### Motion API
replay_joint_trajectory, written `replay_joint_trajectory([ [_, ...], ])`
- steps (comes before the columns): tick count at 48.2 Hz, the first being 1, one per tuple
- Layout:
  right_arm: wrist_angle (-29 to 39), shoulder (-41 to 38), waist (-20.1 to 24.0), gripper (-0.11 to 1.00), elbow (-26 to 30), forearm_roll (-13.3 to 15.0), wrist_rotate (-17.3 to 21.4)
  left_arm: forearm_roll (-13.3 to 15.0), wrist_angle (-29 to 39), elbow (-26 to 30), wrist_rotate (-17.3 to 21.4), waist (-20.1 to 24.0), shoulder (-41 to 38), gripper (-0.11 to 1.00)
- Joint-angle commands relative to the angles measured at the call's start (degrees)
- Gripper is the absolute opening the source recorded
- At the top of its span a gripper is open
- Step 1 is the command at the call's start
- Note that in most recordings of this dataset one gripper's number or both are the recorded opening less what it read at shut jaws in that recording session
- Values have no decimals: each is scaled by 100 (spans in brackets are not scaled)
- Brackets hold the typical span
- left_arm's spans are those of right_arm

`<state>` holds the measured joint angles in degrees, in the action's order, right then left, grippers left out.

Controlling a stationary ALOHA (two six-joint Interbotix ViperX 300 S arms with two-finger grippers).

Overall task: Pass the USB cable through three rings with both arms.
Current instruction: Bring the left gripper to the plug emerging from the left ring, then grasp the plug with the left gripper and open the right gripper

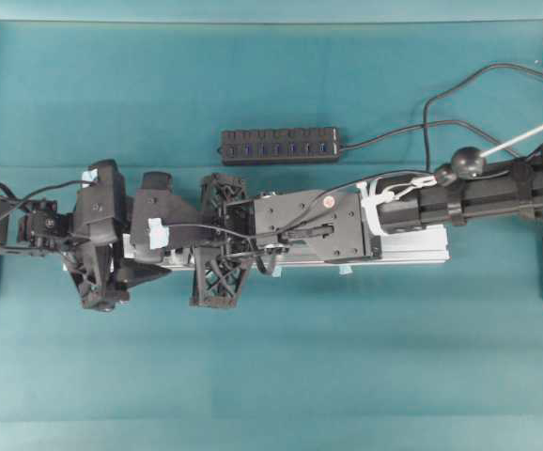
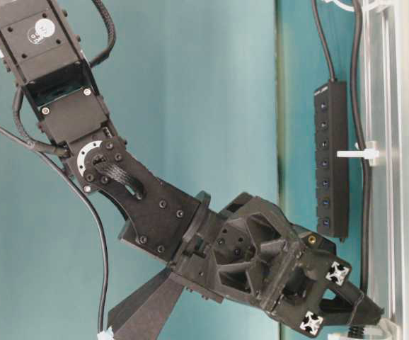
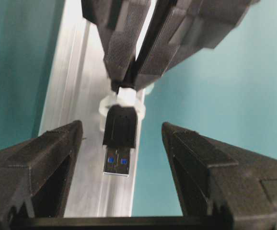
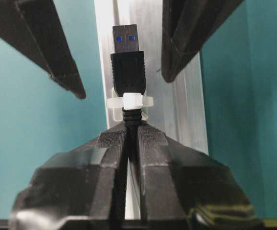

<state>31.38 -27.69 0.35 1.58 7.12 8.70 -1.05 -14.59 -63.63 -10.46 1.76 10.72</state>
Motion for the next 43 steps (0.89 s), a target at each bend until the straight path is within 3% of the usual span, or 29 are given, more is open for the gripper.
replay_joint_trajectory([
  [1,-53,53,18,-9,53,-18,53,-9,-44,35,9,-9,44,73],
  [9,-53,53,18,-9,53,-9,53,-9,-62,70,9,0,26,64],
  [20,-53,53,18,-9,53,-9,53,-9,-62,70,79,-9,44,22],
  [43,-97,62,35,-9,53,-9,62,-9,-62,79,88,-9,62,21],
])
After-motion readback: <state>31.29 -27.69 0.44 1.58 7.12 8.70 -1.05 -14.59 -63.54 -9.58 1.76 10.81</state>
